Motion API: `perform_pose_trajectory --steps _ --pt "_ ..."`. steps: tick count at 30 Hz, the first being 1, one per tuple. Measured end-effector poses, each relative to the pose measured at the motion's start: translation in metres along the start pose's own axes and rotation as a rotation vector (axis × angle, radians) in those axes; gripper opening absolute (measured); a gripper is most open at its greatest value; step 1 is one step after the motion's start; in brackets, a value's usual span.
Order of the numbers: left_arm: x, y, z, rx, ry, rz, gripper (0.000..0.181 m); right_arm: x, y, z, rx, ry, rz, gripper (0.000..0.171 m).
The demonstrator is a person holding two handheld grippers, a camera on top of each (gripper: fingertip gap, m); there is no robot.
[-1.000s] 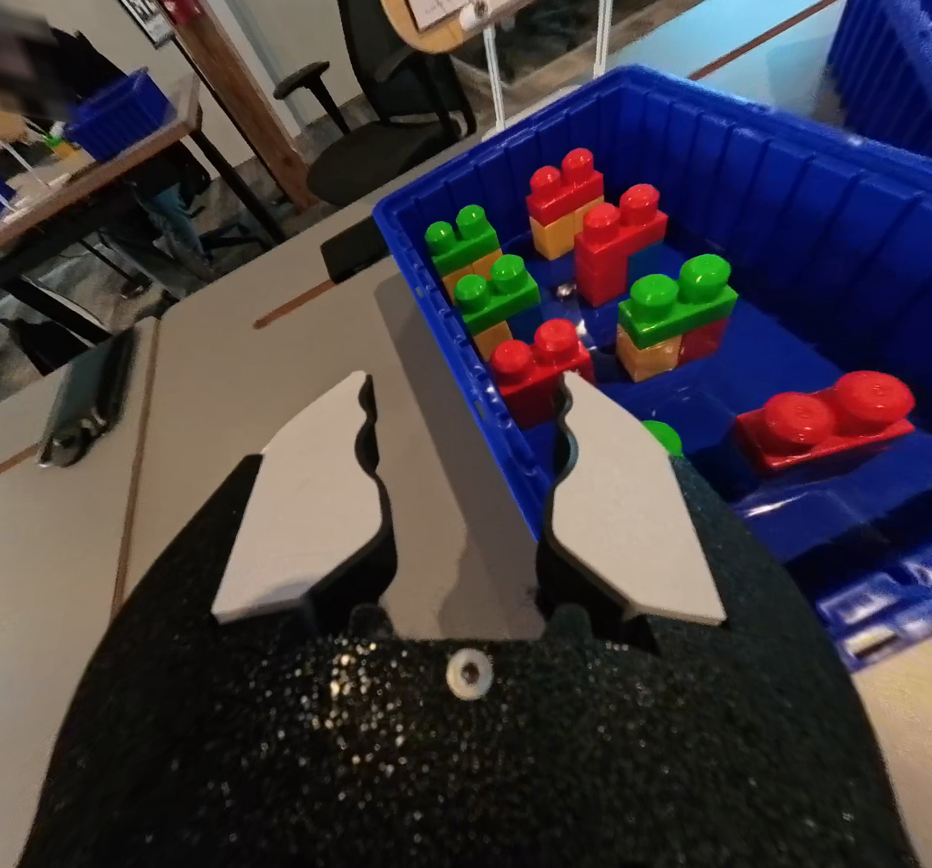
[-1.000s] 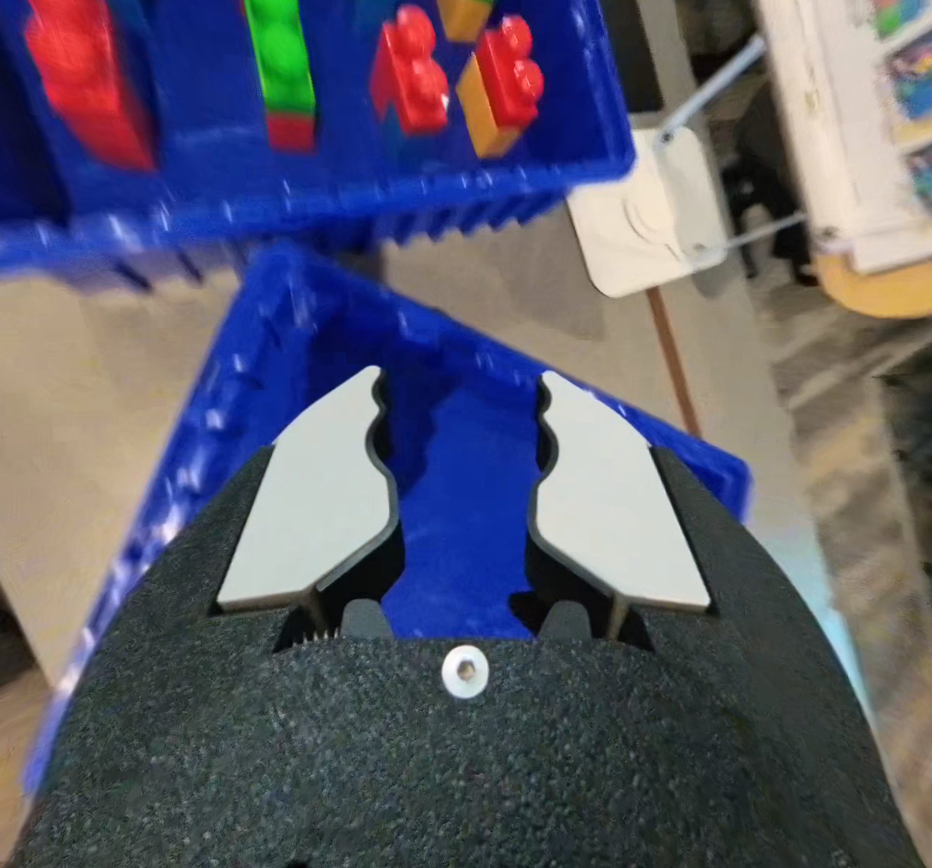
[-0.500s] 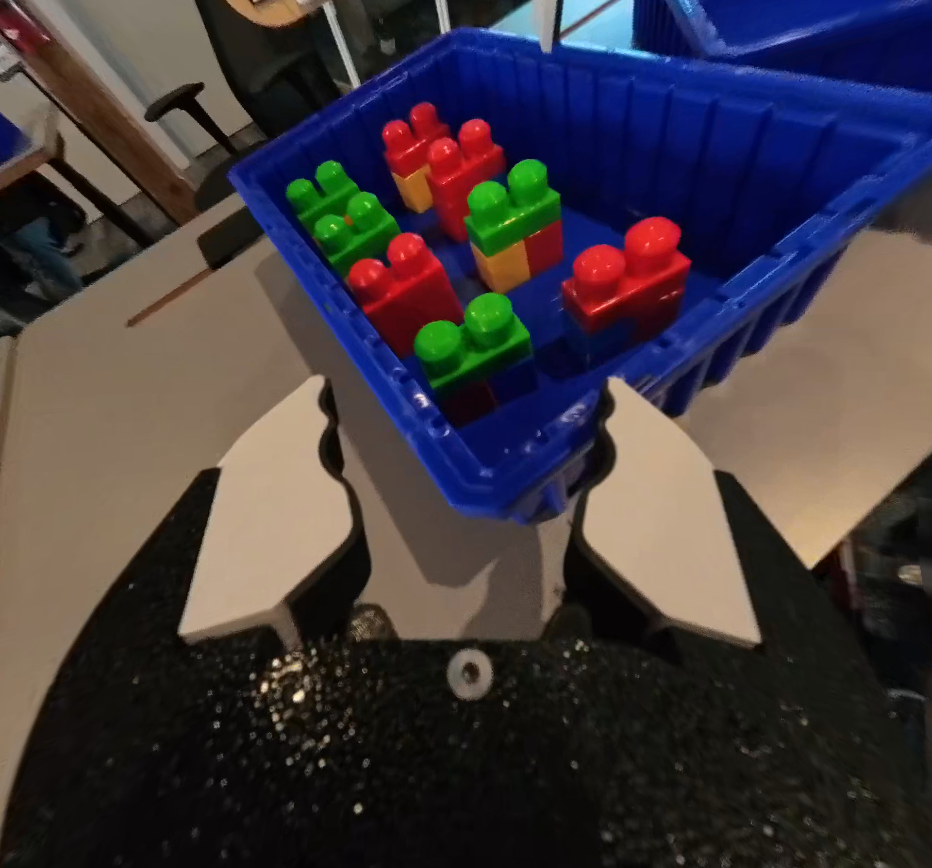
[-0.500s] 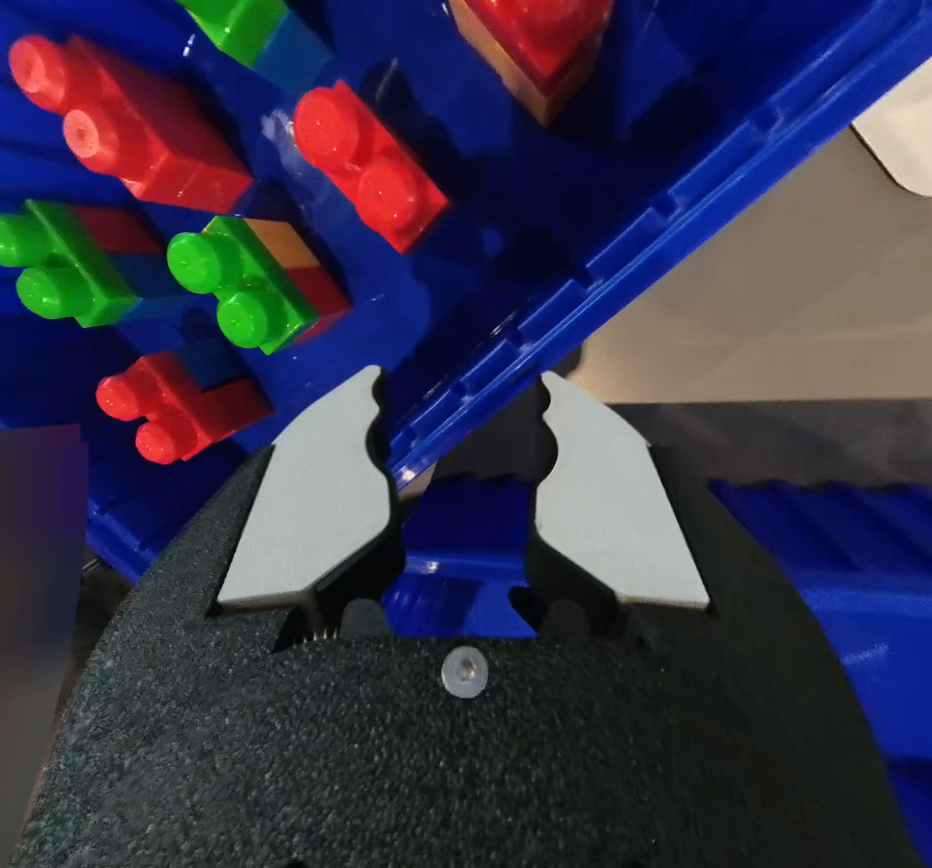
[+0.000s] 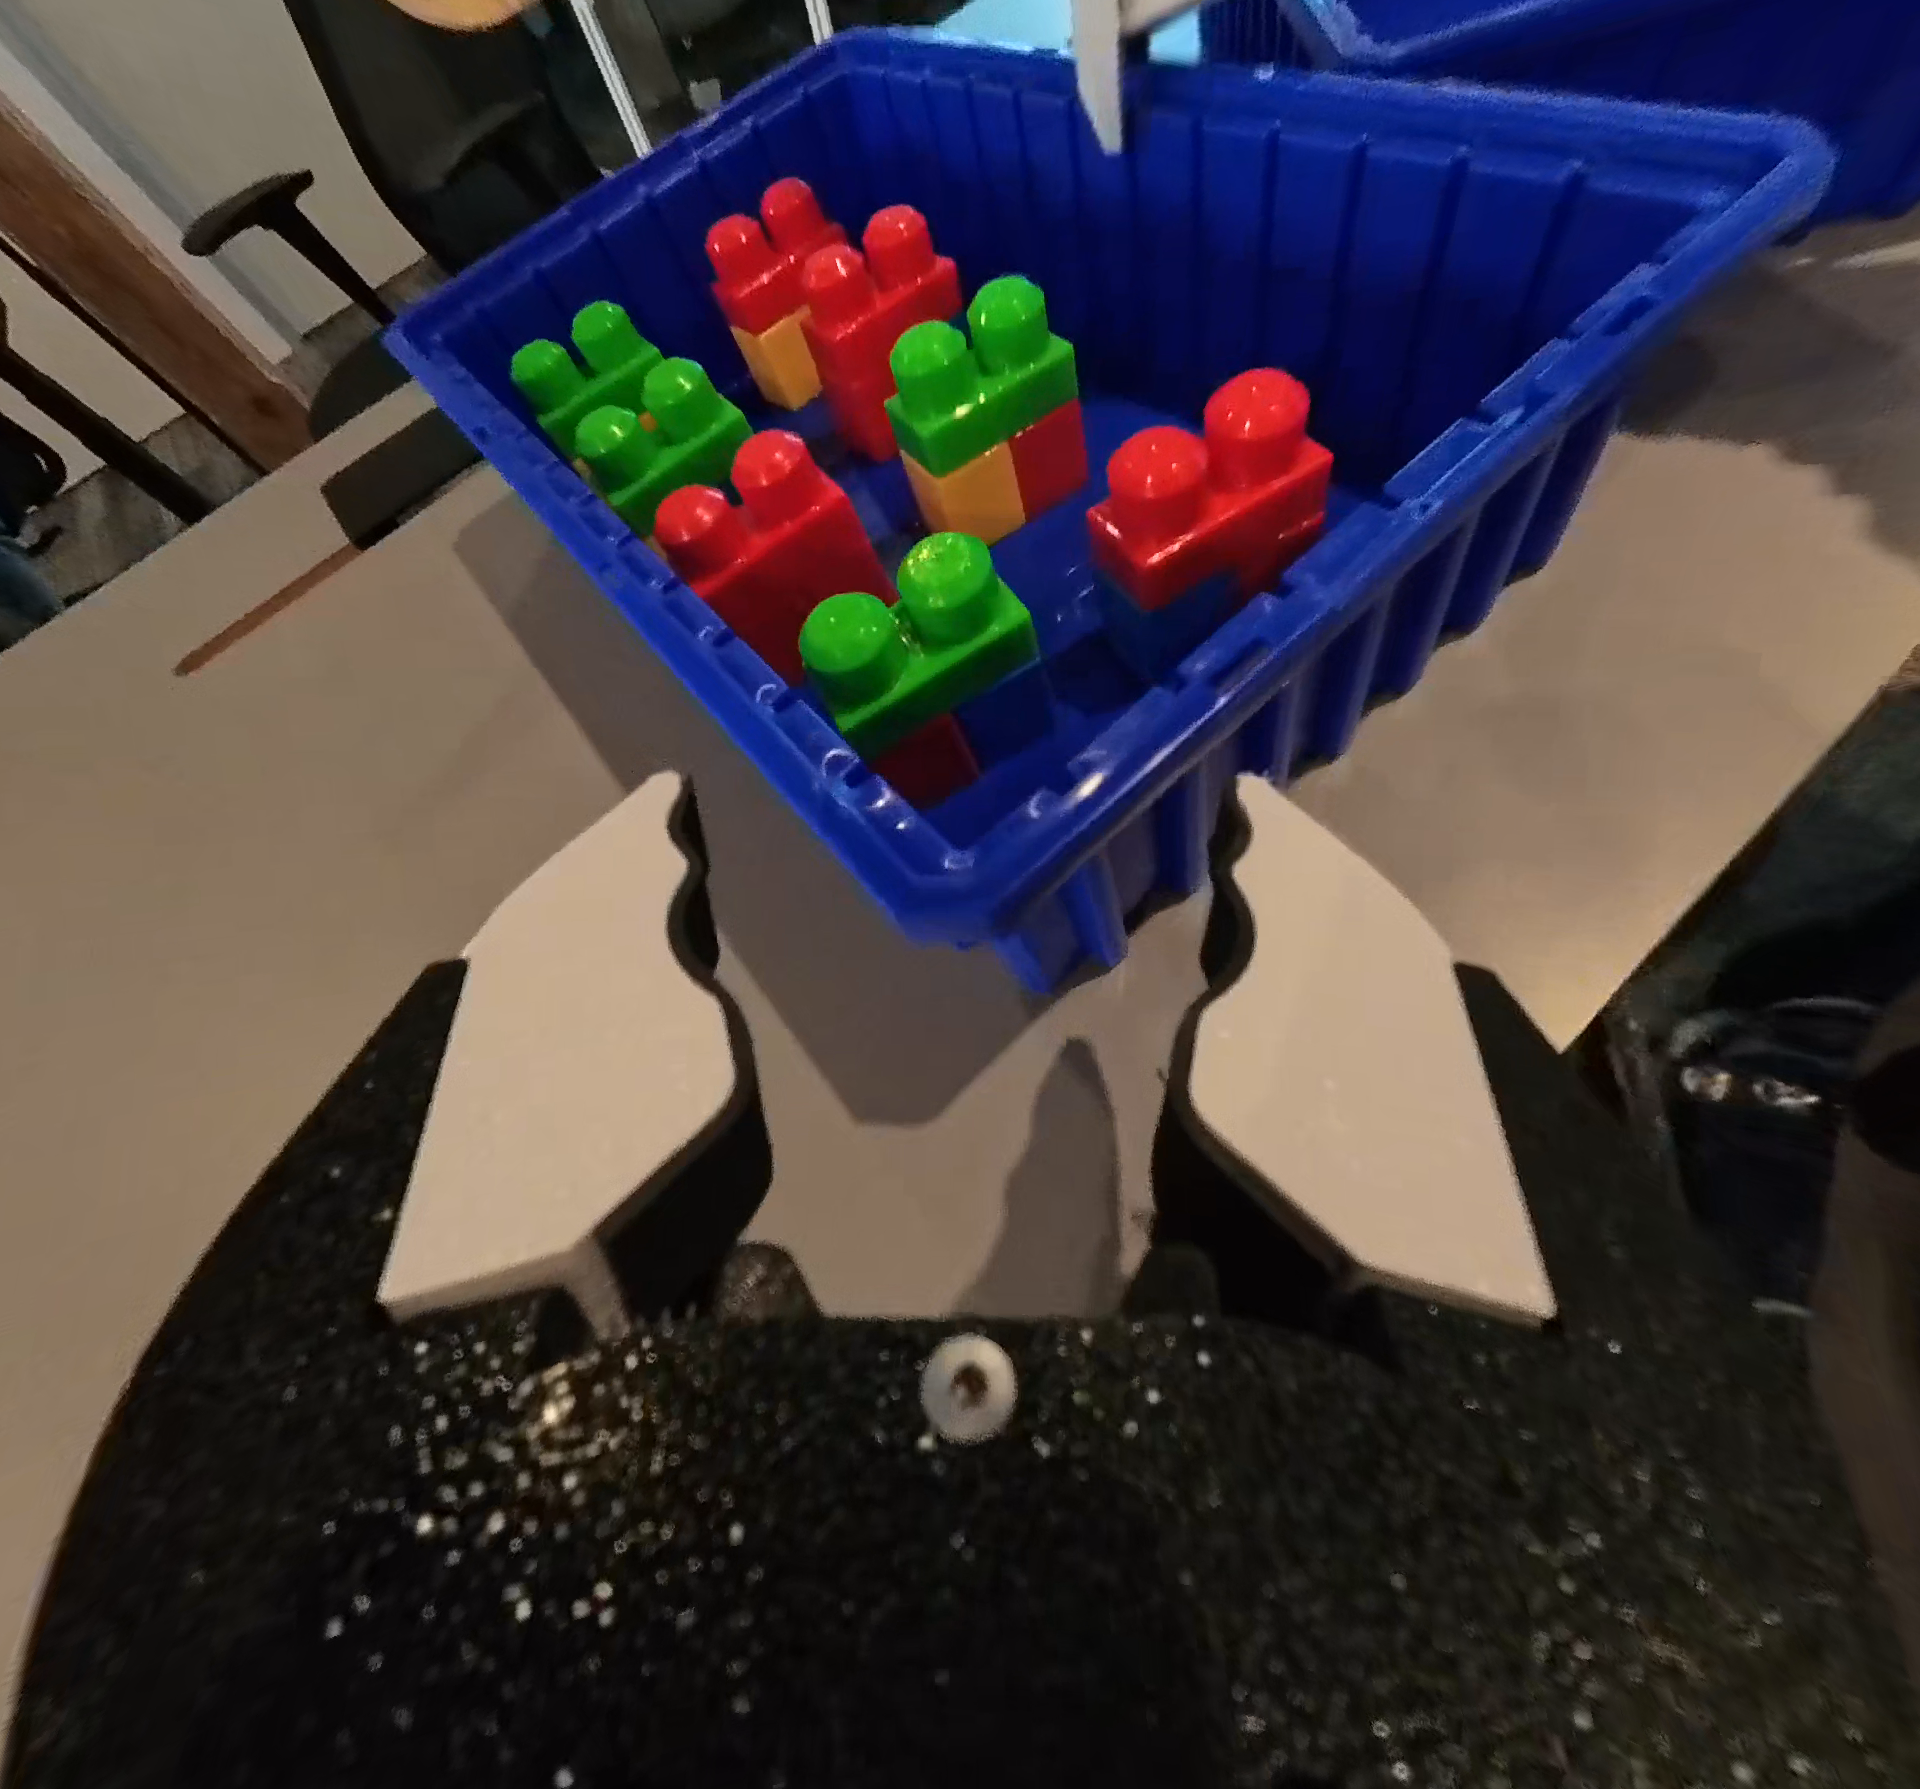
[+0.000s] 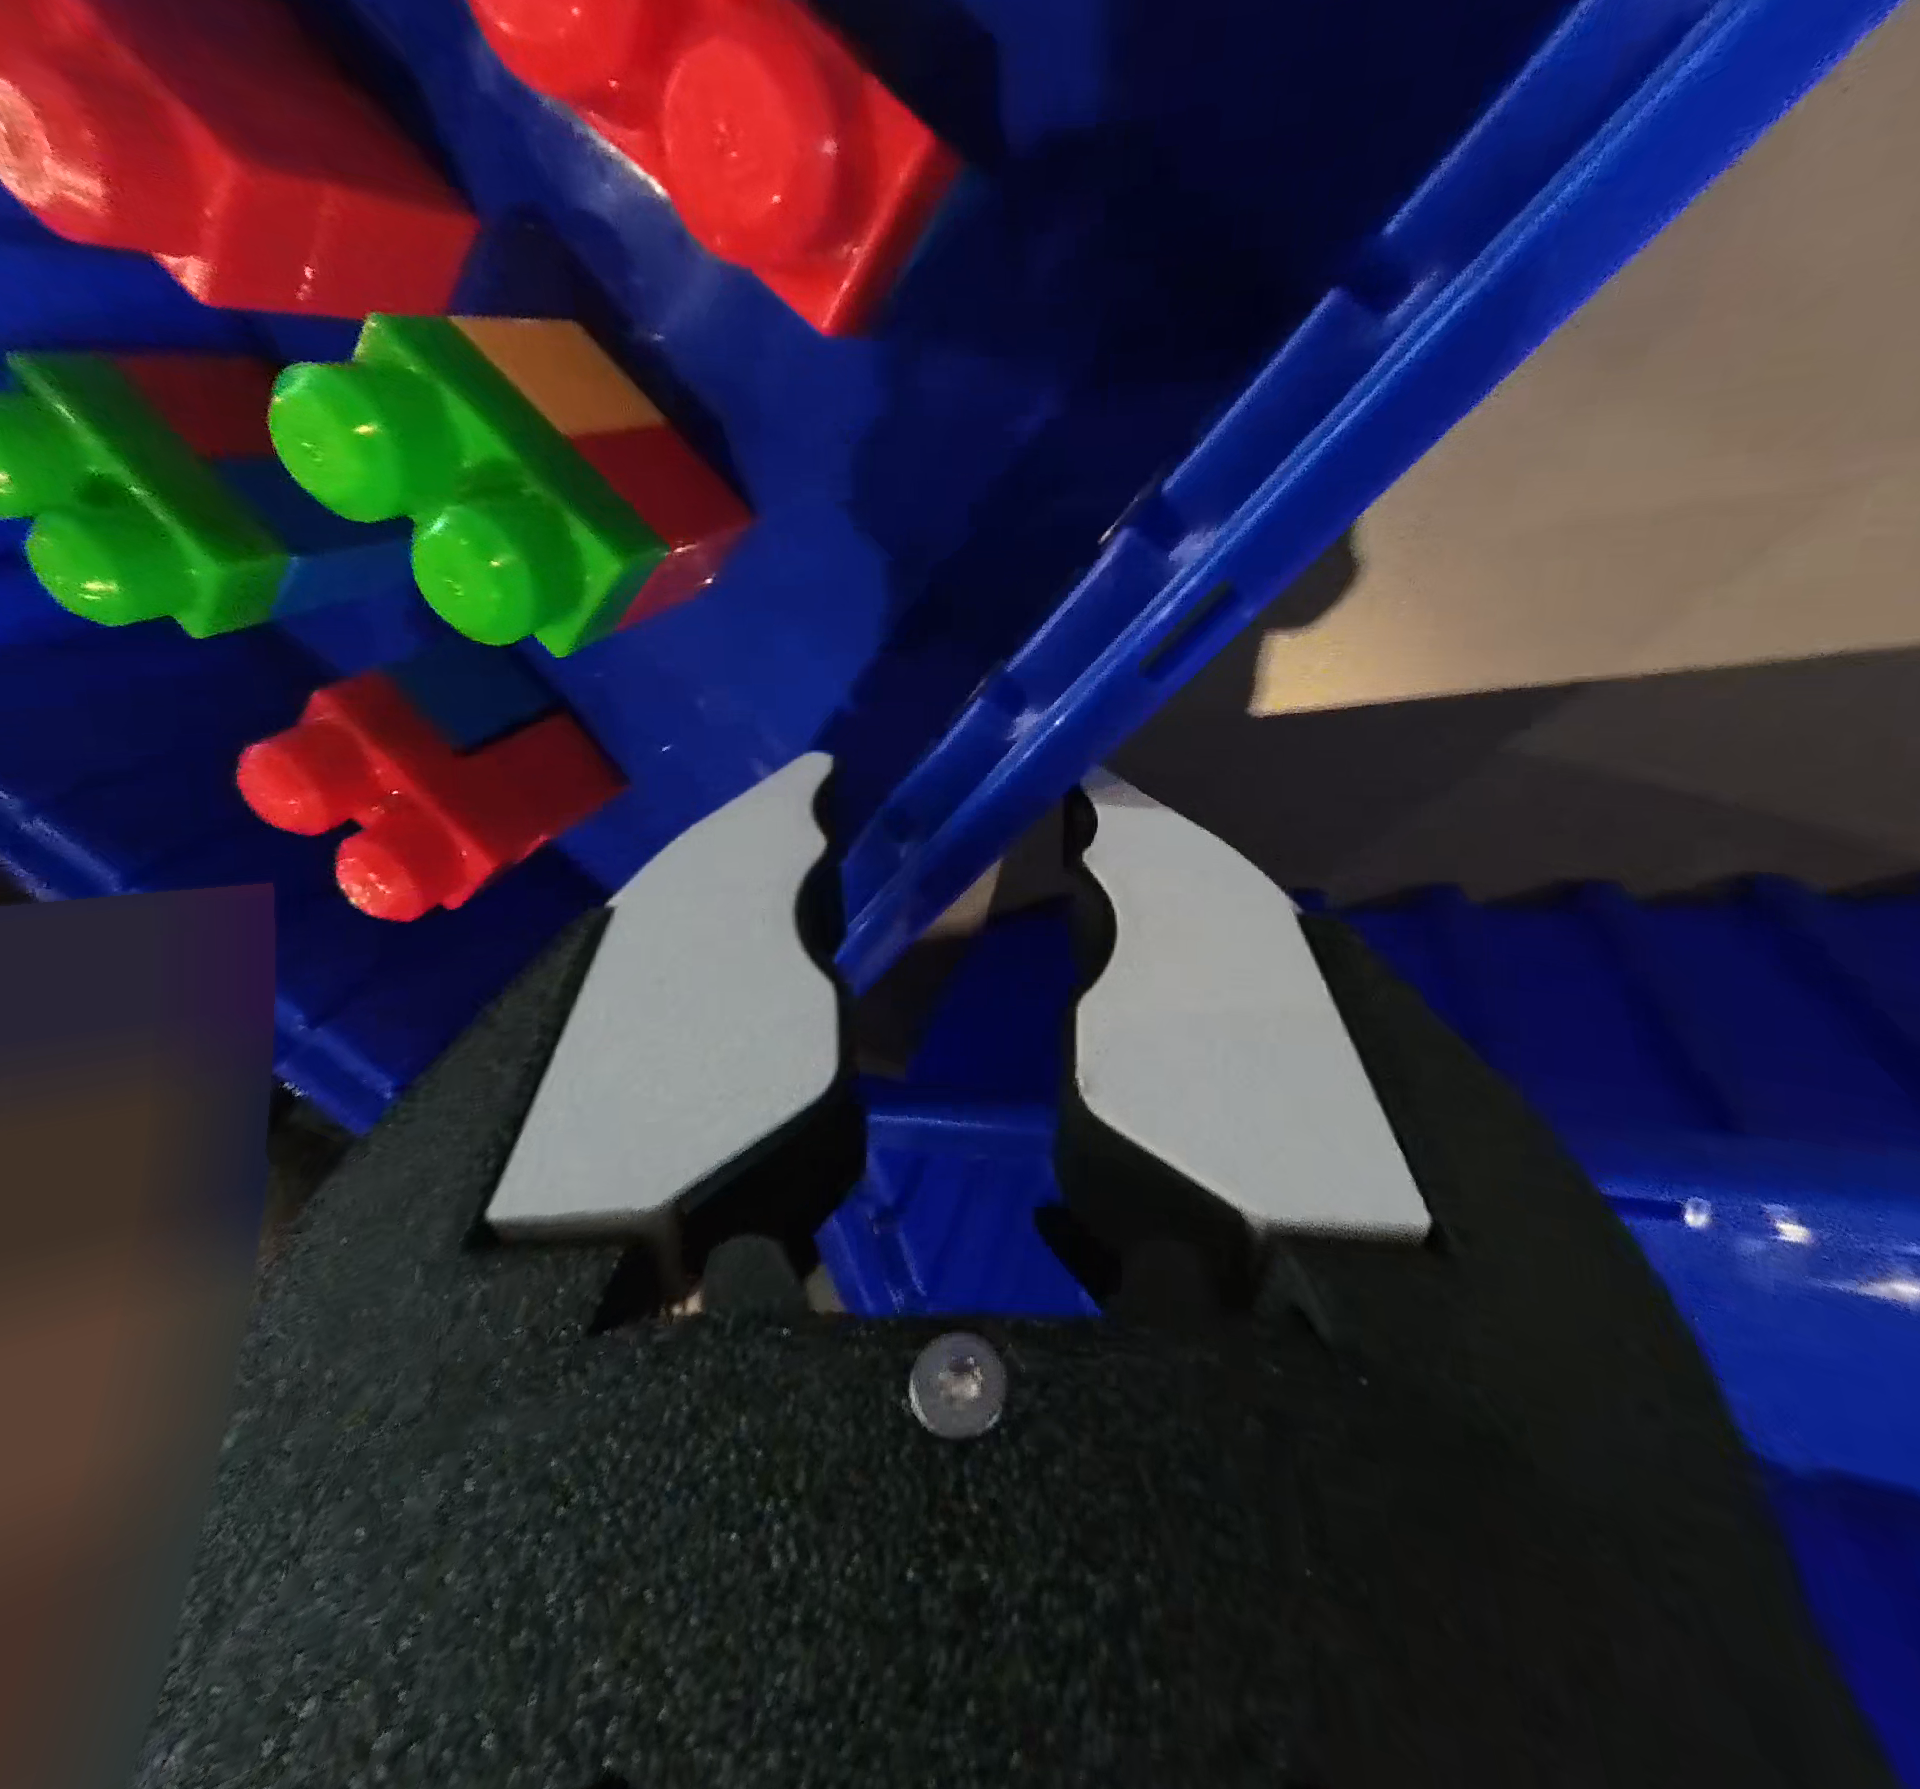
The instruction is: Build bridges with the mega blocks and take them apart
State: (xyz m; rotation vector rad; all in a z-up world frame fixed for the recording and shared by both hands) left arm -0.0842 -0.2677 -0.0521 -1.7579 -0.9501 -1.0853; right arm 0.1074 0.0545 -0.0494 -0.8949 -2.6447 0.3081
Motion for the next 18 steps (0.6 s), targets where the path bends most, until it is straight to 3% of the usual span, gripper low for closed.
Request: perform_pose_trajectory --steps 8,18 --pt "-0.035 -0.025 0.002 0.160 -0.194 0.049 0.093 0.011 -0.029 0.015 0.133 0.115 0.010 0.029" --pt "-0.071 -0.091 -0.053 0.401 -0.251 -0.075 0.084 0.093 -0.102 0.065 0.222 0.258 -0.125 0.029"
Point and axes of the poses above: each gripper's, where its closed fingertips meet, z out along the fingers, x out of its top, y = z × x across the jaws, the point moved 6 cm from there along -z, back along the fingers, and after that the axes turned 11 degrees about y, right-handed, at the moved point
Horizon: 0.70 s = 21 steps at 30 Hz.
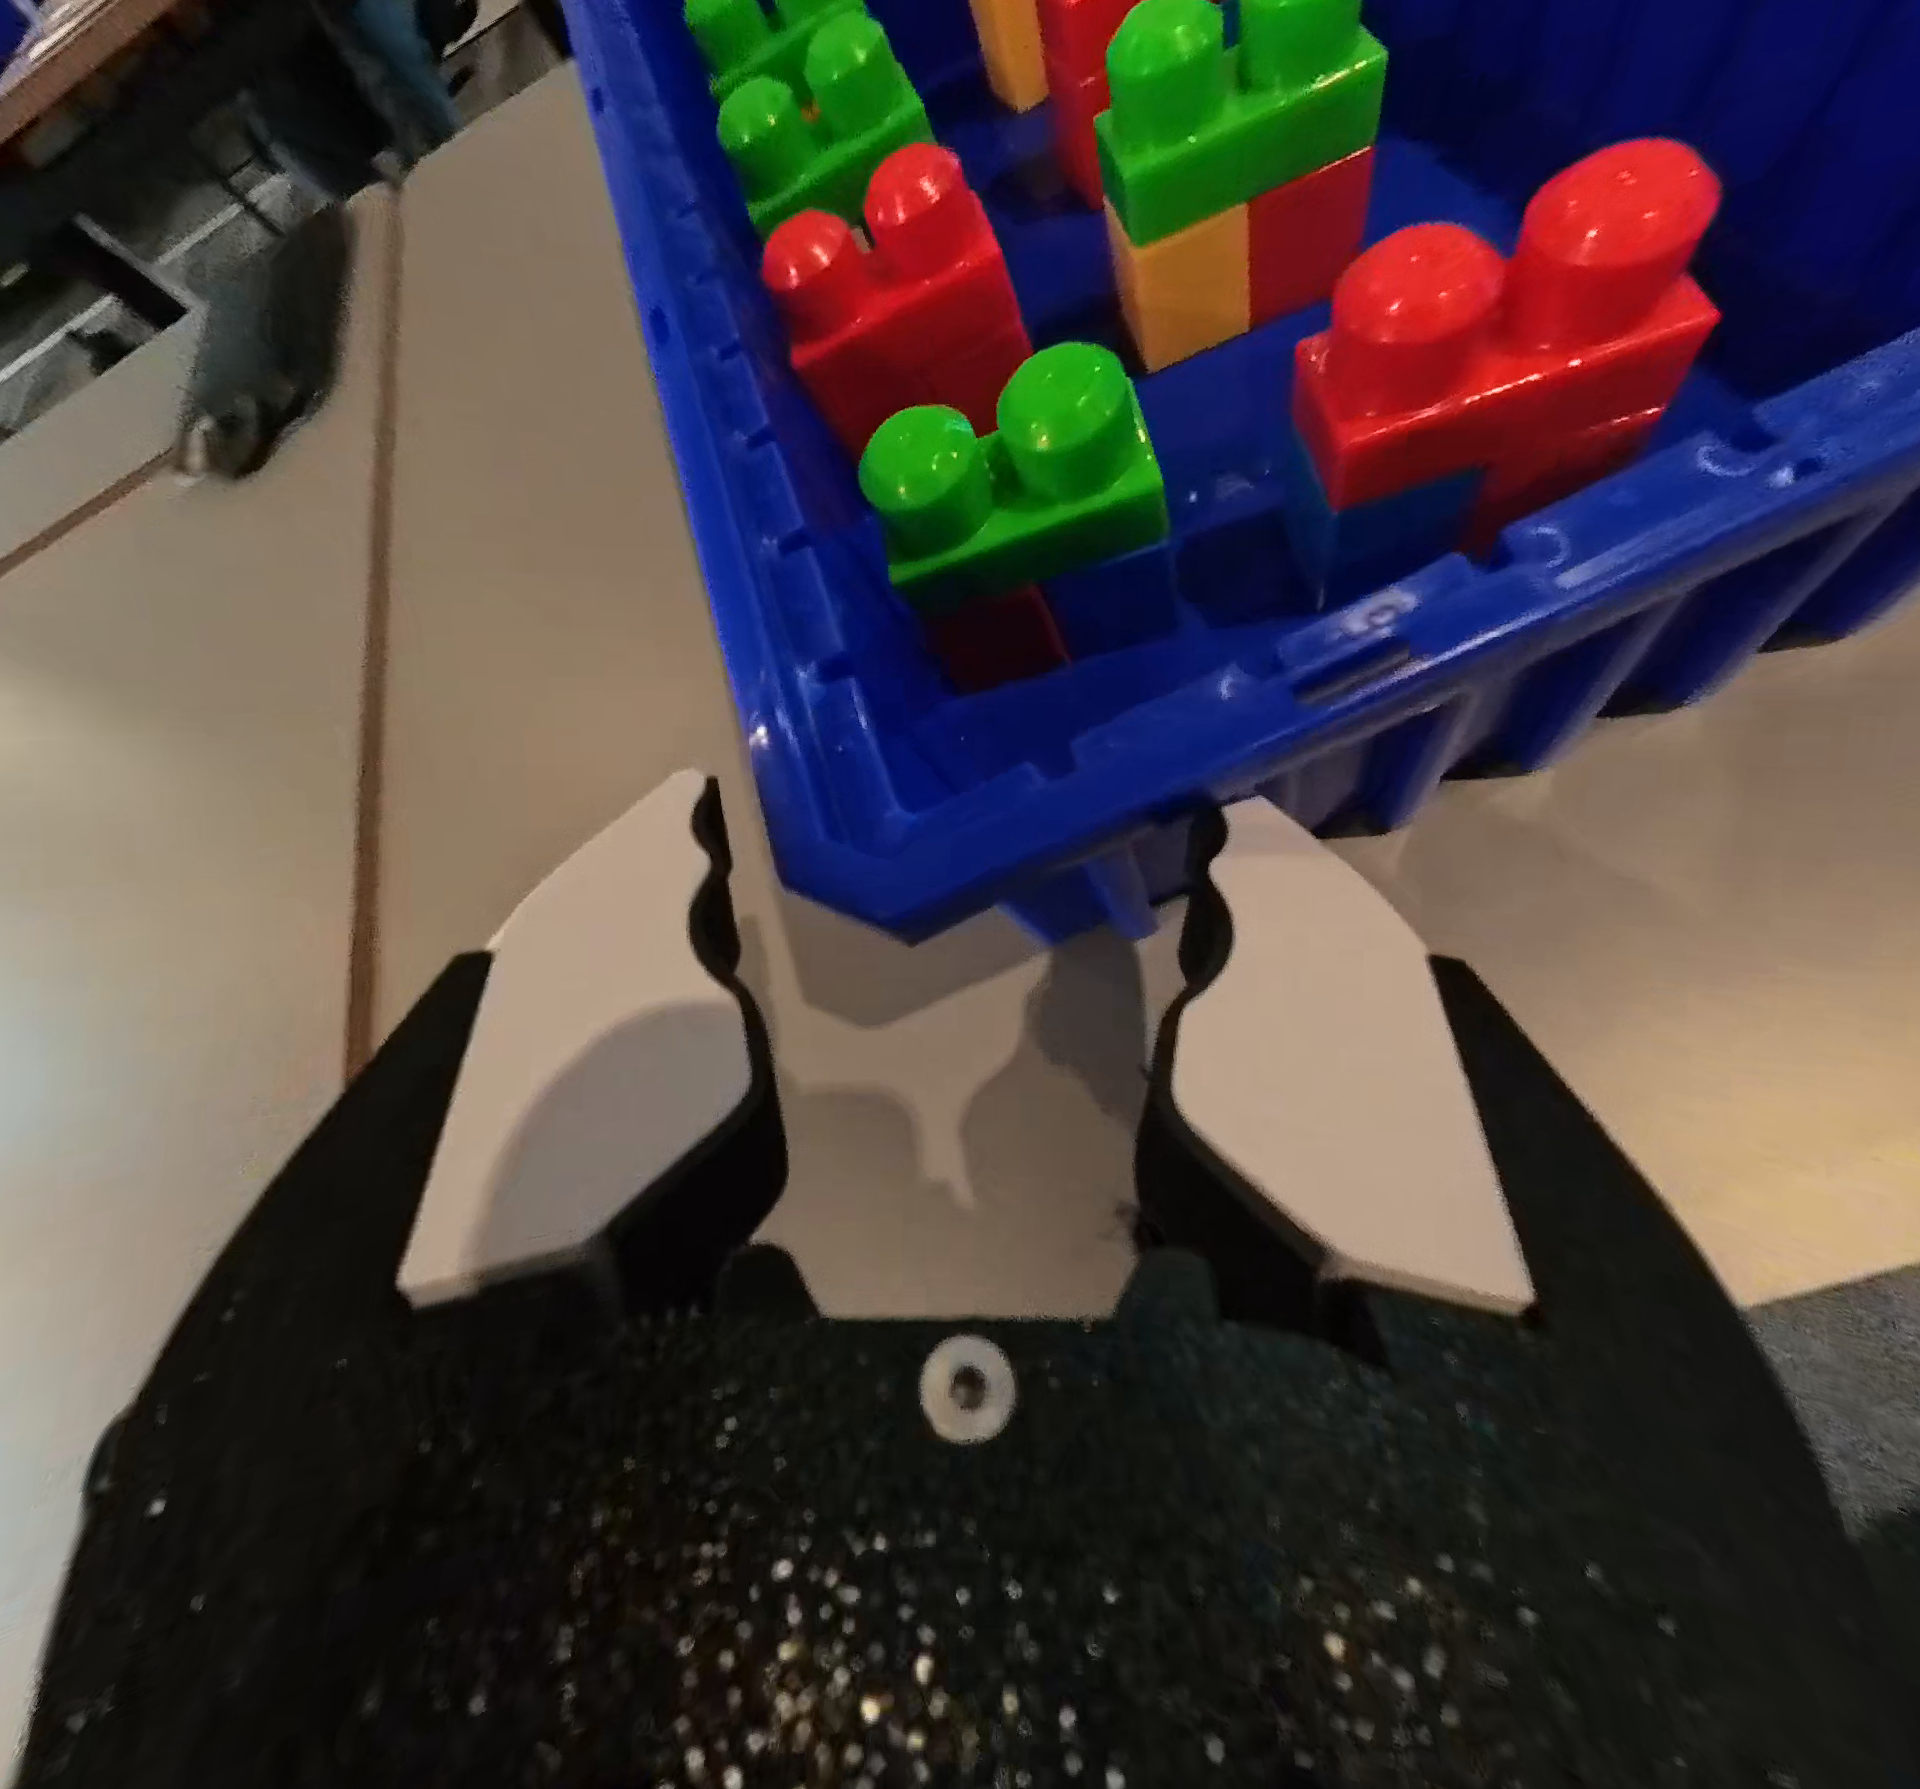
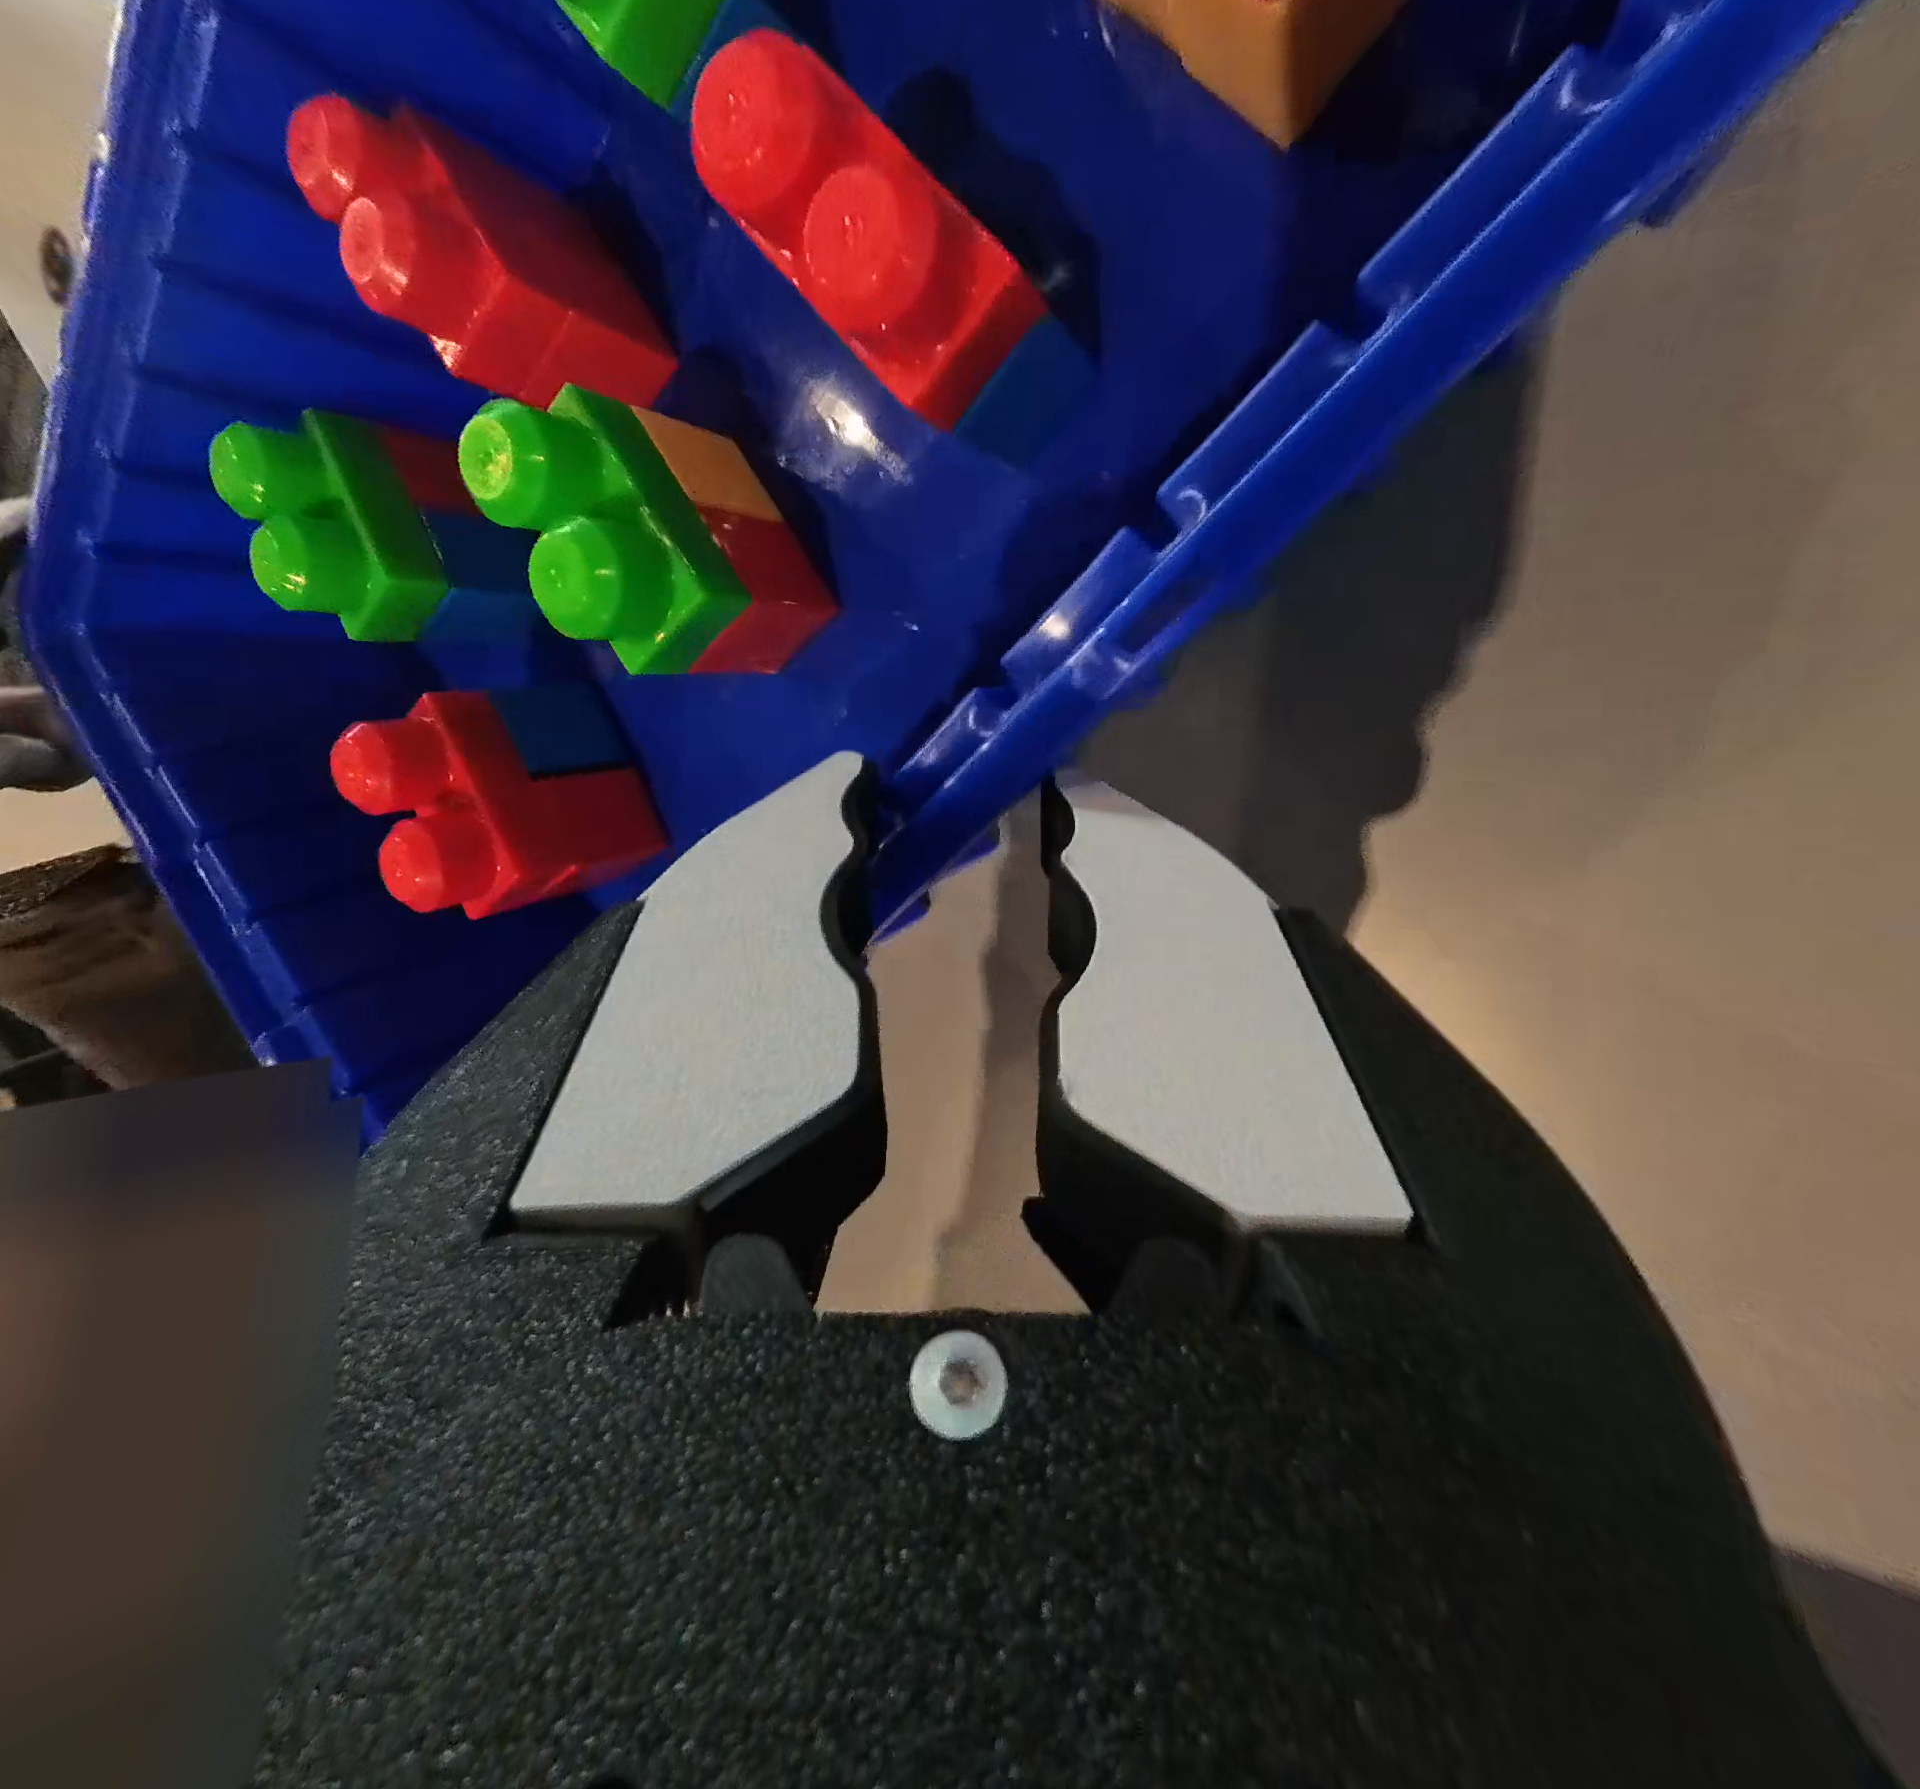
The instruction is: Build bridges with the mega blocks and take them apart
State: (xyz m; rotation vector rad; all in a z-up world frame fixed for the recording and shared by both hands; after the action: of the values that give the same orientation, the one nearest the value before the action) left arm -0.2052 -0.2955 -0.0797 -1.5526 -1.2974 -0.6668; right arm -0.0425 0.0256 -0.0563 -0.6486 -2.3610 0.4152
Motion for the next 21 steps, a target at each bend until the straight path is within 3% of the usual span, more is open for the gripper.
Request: perform_pose_trajectory --steps 11,21 --pt "-0.028 -0.081 0.009 0.131 -0.055 -0.071 0.083 0.069 -0.032 0.069 0.039 0.044 -0.034 0.029" --pt "-0.033 -0.095 0.015 0.158 -0.026 -0.109 0.082 0.078 -0.034 0.074 0.074 0.096 -0.026 0.028"
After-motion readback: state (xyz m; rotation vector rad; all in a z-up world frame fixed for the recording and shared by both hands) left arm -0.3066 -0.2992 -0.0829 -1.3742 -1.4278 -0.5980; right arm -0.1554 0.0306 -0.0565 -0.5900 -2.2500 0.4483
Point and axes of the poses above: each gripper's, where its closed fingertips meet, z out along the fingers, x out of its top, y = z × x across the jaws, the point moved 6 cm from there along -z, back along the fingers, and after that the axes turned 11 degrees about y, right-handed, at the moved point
